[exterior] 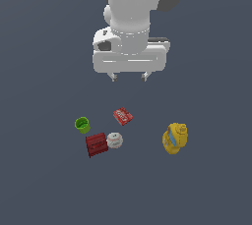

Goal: Pick up a designated object from a clutter of objects.

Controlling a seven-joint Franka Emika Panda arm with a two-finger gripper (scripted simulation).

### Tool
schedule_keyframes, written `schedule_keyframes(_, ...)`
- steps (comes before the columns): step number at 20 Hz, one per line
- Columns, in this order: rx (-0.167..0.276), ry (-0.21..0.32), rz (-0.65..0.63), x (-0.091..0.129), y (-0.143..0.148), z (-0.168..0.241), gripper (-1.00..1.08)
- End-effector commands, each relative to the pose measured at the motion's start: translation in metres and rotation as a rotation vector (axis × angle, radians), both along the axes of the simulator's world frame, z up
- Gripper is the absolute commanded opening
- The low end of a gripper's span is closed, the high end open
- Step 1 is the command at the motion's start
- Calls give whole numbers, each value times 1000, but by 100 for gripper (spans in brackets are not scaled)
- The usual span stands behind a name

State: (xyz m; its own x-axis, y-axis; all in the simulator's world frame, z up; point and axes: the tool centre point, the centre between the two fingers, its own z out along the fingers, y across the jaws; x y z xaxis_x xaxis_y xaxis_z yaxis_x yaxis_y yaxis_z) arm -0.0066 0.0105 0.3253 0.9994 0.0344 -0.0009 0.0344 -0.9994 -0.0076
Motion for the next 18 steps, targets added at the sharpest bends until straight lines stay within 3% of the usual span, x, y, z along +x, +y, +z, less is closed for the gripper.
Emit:
schedule_keyframes(1,0,0,0,0,0,0,100)
schedule_keyframes(10,-24,-27,-6,8,-26,10,100)
schedule_keyframes(18,-23,-26,15,9,-26,0,100)
